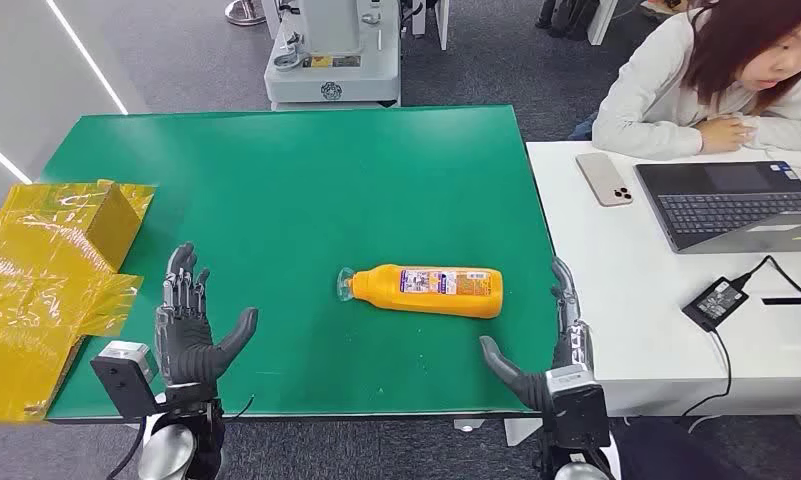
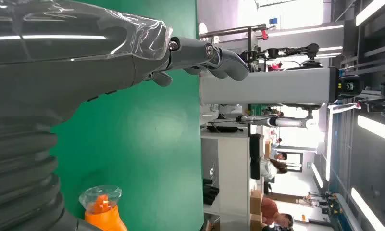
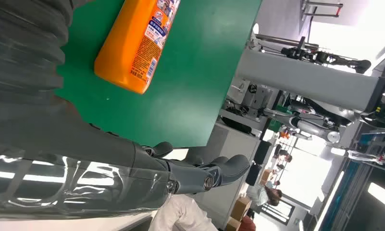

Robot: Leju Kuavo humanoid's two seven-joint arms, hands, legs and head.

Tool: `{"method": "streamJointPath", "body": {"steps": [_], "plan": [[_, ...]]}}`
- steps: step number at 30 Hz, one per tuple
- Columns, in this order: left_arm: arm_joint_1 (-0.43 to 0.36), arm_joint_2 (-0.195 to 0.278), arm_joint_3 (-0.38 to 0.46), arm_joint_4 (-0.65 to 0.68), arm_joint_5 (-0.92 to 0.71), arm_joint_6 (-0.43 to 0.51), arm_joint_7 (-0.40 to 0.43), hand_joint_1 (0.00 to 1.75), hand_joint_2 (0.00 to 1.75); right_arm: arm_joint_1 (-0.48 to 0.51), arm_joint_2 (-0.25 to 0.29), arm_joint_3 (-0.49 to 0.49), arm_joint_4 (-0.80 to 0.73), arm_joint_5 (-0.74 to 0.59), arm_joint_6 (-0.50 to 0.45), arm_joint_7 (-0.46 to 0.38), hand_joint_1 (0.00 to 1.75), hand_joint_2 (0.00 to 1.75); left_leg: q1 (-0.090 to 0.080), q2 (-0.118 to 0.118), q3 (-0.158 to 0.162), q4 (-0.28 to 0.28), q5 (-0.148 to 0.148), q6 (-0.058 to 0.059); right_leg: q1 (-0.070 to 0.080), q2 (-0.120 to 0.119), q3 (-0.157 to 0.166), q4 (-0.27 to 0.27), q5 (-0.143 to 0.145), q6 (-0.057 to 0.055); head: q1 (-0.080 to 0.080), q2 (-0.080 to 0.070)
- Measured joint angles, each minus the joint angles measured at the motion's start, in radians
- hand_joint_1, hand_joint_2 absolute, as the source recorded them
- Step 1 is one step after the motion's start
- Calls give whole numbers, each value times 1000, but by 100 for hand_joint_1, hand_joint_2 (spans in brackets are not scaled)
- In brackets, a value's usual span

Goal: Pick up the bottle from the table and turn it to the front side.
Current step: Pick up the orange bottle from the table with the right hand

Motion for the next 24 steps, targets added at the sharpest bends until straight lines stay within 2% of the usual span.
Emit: {"method": "streamJointPath", "body": {"steps": [4,9,13,17,20,24], "plan": [[-19,-5,-4,19,4,-7,-3,0,175,-12,-5,-1,1,21,0,19,0,175,0,0,0,0,0,0,0,0,0,0,0,0,0,0],[-67,-17,-29,74,12,-28,-27,0,175,-85,-52,-10,35,169,86,129,0,175,0,0,0,0,0,0,0,0,0,0,1,0,0,0],[-109,-22,-55,129,28,-45,-46,0,175,-272,-120,5,190,261,252,193,0,175,0,3,0,2,1,1,0,4,0,0,4,1,0,0],[-162,-24,-84,188,43,-61,-53,0,175,-503,-161,80,405,304,403,239,0,175,0,3,0,3,4,3,0,4,0,0,6,2,0,0],[-194,-26,-102,228,50,-67,-54,0,175,-622,-168,147,533,312,429,258,0,175,0,1,0,3,5,3,0,2,0,0,6,2,0,0],[-218,-26,-116,266,56,-68,-54,0,175,-694,-177,205,622,300,439,280,0,175,0,1,-1,2,4,3,0,2,-1,0,6,3,0,0]]}}
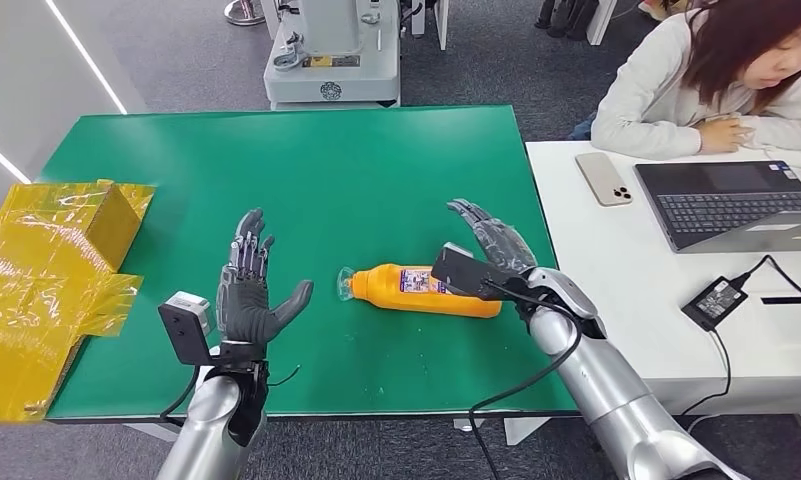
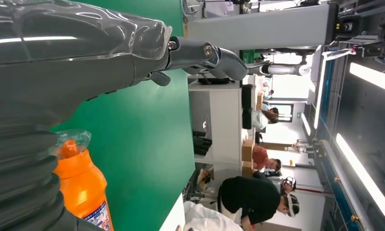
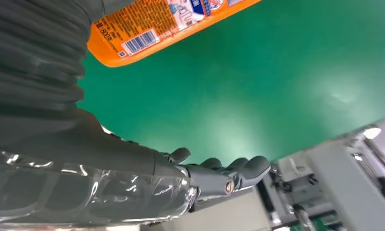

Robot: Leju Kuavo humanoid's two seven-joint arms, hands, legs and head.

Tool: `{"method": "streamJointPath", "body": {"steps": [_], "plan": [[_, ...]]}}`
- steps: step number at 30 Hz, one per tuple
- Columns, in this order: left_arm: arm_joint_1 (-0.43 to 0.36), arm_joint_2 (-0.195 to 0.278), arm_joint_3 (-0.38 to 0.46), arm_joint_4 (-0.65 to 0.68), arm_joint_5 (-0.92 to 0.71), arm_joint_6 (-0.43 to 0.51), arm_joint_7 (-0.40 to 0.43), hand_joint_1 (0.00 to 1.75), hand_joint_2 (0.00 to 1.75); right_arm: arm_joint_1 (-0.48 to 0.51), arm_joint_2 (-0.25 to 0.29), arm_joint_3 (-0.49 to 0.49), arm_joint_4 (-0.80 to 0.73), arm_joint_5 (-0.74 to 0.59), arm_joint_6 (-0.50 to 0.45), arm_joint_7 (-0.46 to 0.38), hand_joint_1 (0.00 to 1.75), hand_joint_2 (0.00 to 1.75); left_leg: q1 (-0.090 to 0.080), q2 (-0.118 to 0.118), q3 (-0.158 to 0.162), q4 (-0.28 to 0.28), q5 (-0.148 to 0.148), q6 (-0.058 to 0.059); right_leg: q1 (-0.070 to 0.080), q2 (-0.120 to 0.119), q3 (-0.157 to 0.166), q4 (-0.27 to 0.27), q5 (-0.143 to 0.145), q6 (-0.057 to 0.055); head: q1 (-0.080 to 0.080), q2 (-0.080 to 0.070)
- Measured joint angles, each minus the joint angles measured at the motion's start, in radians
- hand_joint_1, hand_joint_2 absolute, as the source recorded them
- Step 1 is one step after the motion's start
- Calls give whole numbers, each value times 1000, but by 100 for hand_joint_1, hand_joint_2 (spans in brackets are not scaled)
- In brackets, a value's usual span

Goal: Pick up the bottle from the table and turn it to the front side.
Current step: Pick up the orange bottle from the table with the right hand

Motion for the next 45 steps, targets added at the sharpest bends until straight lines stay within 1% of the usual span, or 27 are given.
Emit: {"method": "streamJointPath", "body": {"steps": [3,7,10,15,21,28,32,35,39,45], "plan": [[-28,-1,-14,39,3,-2,-1,0,175,-23,-13,49,36,-11,39,17,0,175,0,-1,-1,0,0,0,0,-1,0,0,0,0,0,0],[-63,-3,-28,100,3,4,-12,0,175,-47,-29,117,68,-35,86,13,0,175,0,0,-1,0,-1,0,0,0,-1,0,0,0,0,0],[-82,-4,-33,140,4,9,-21,0,175,-67,-34,163,92,-48,102,12,0,175,0,0,-1,0,-1,0,0,0,-1,0,0,0,0,0],[-88,-3,-35,174,5,12,-23,0,175,-104,-35,227,123,-77,145,17,0,175,0,0,-1,0,-1,0,0,0,-1,0,0,0,0,0],[-88,-1,-35,192,-1,45,-16,0,175,-166,-25,310,159,-84,186,25,0,175,0,0,-2,0,-1,0,0,0,-1,0,0,0,0,0],[-77,10,-29,205,-17,63,-23,0,175,-201,-14,406,186,-58,179,55,0,175,0,-1,-2,0,-1,0,0,-1,-1,0,0,0,0,0],[-56,15,-12,206,-26,67,-23,0,175,-219,-16,467,193,32,150,131,0,175,0,0,-2,0,-1,0,0,0,-1,0,0,0,0,0],[-34,17,4,206,-34,68,-23,0,175,-220,-22,508,189,66,131,169,0,175,0,0,-2,0,-1,0,0,-1,-1,-1,0,0,0,0],[-21,21,18,206,-39,70,-24,0,175,-211,-37,541,180,75,116,187,0,175,0,-1,-2,0,-1,0,0,-1,-1,-1,0,1,0,0],[-9,20,33,206,-42,72,-31,0,175,-204,-56,564,179,73,104,191,0,175,0,0,-2,0,-1,0,0,-1,-1,-1,0,0,0,0]]}}
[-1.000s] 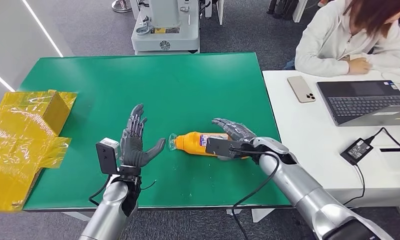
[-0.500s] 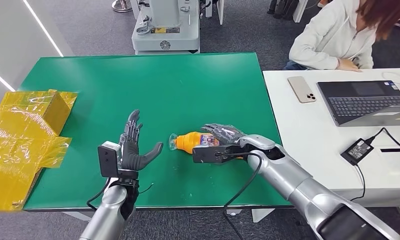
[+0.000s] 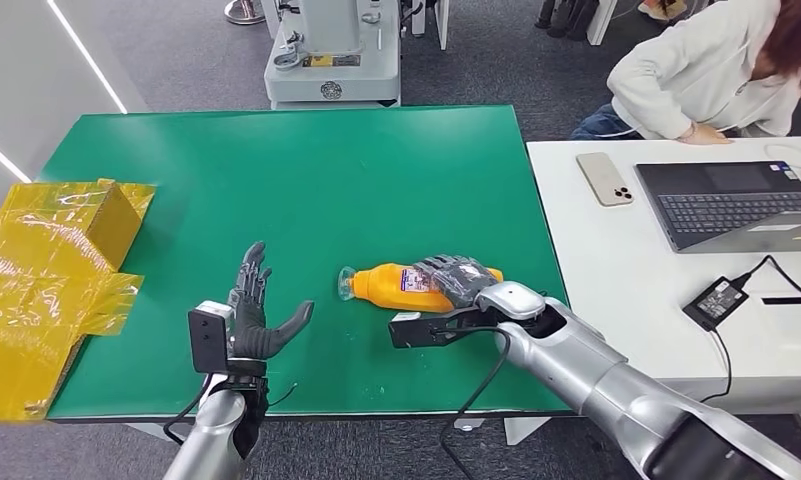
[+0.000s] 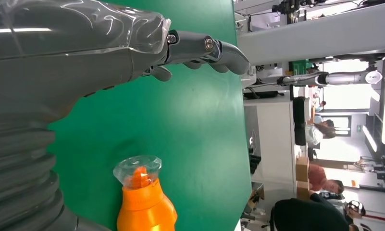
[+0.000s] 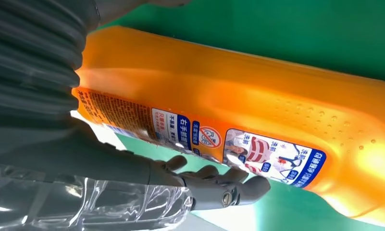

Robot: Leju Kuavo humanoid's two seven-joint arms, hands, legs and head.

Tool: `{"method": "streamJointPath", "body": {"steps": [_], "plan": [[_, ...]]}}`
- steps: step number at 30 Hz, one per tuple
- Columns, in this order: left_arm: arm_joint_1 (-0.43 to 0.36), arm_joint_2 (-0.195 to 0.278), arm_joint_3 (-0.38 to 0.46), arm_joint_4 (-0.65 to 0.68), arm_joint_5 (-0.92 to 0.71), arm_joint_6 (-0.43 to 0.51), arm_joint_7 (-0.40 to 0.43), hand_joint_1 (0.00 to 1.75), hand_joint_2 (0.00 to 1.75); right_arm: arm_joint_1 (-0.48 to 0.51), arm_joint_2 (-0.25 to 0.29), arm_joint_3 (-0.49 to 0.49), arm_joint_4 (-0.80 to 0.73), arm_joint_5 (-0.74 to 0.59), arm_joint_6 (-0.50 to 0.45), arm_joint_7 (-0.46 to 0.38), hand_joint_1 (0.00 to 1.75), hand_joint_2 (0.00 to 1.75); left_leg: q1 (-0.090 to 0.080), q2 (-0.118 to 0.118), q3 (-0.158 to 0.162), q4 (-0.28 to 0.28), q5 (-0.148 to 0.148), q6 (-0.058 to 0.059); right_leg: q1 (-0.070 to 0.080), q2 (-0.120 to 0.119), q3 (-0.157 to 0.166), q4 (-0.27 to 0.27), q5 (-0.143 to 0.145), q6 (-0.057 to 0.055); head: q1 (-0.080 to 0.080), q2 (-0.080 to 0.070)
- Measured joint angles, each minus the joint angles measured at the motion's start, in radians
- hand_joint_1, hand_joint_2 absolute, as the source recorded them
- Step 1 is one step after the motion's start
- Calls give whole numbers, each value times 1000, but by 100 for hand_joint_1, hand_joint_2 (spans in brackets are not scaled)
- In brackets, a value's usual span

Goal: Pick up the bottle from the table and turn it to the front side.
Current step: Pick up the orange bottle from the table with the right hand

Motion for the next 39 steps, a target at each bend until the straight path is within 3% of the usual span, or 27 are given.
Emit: {"method": "streamJointPath", "body": {"steps": [5,9,23,26,32,39], "plan": [[0,-1,1,0,-12,-7,-6,0,175,12,-18,7,0,-16,-10,-6,2,175,0,0,0,0,0,0,0,0,0,0,0,0,0,0],[-1,-1,2,2,-15,-8,-14,0,175,39,-37,8,-5,-10,-25,-3,175,175,0,0,0,0,0,0,0,0,0,0,0,0,0,0],[-2,0,19,3,-9,-5,-19,0,175,102,-101,-21,-91,10,-38,27,175,175,0,0,3,0,0,0,0,0,3,-1,0,0,0,0],[-1,0,20,3,-10,-7,-20,0,175,134,-114,-57,-117,-60,-84,-42,175,175,0,0,3,0,0,0,0,0,4,-2,0,0,0,0],[4,0,27,3,-22,-2,-25,0,175,288,-117,-231,-223,-295,-182,-281,175,175,0,0,3,0,-1,0,0,0,4,-2,0,0,0,0],[33,5,61,2,-37,18,-31,0,175,508,-63,-422,-401,-351,-304,-378,175,175,0,-2,0,-1,-1,0,1,-2,1,-2,-1,-1,0,0]]}}
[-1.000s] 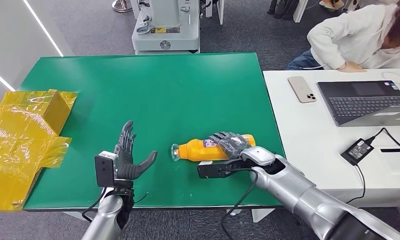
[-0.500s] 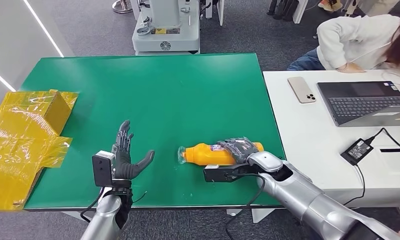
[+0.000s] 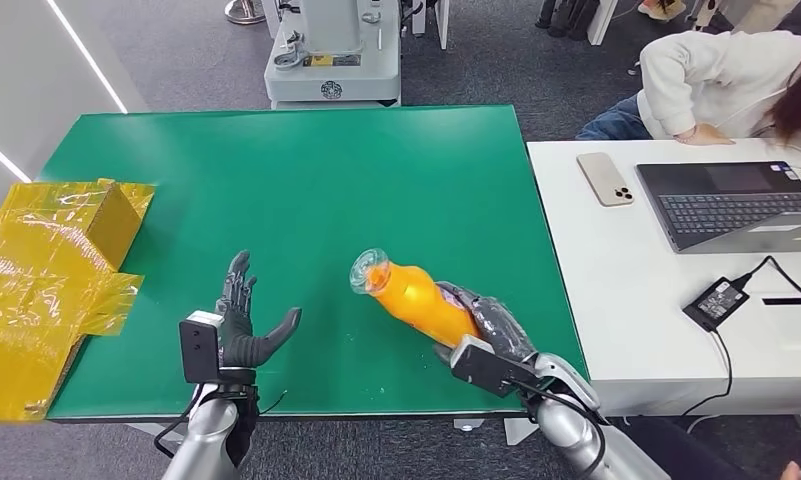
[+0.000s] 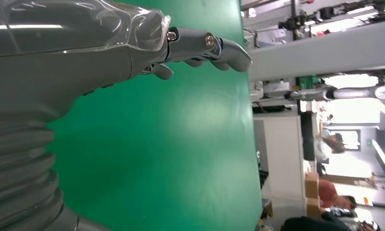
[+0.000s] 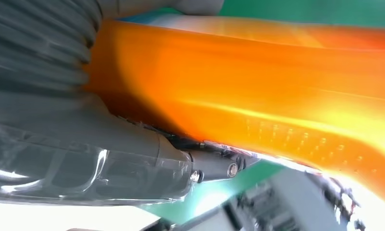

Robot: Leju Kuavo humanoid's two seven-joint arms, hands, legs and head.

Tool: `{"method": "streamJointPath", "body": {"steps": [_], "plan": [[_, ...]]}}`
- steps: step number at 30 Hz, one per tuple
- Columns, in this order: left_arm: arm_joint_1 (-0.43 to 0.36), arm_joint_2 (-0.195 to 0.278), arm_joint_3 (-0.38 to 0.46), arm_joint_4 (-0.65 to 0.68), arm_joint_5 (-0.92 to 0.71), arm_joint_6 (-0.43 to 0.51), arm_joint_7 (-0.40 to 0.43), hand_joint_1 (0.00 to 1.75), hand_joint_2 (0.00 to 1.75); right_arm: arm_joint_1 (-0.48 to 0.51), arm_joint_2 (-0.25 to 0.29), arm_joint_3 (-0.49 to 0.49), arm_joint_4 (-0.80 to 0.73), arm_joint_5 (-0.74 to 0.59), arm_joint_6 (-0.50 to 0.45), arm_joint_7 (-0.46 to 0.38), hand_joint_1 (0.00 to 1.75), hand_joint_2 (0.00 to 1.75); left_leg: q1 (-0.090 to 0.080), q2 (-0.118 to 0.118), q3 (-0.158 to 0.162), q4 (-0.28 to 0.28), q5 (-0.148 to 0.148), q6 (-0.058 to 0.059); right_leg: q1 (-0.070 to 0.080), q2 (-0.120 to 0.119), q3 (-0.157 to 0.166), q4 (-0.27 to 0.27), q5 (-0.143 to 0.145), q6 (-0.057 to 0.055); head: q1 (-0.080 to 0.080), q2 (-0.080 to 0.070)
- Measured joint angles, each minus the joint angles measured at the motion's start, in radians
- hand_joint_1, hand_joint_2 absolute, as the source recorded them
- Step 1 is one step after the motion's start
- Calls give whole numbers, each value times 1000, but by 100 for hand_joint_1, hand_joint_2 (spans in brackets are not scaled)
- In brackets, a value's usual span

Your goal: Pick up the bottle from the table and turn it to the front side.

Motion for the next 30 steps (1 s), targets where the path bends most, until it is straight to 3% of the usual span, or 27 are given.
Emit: {"method": "streamJointPath", "body": {"steps": [6,12,18,23,30], "plan": [[11,1,33,-6,-16,-26,20,0,175,64,59,-121,-101,-27,-30,-10,175,175,0,0,0,0,0,0,0,0,-1,0,0,0,0,0],[-24,-6,38,-5,-5,-129,33,0,175,38,105,-189,-88,-50,-52,-41,175,175,0,0,-1,1,0,0,0,0,0,0,0,0,0,0],[-184,-52,13,36,56,-239,53,0,175,-123,187,-191,27,-42,-33,-53,175,175,0,1,-1,1,3,0,0,1,-1,1,3,1,0,0],[-309,-89,-7,101,125,-289,96,0,175,-250,264,-135,104,-25,16,-53,175,175,0,1,-1,1,3,0,0,2,-2,2,3,1,0,0],[-425,-101,-15,188,165,-332,138,0,175,-335,346,-37,160,8,43,-36,175,175,0,1,-2,0,3,0,0,2,-3,2,2,0,0,0]]}}
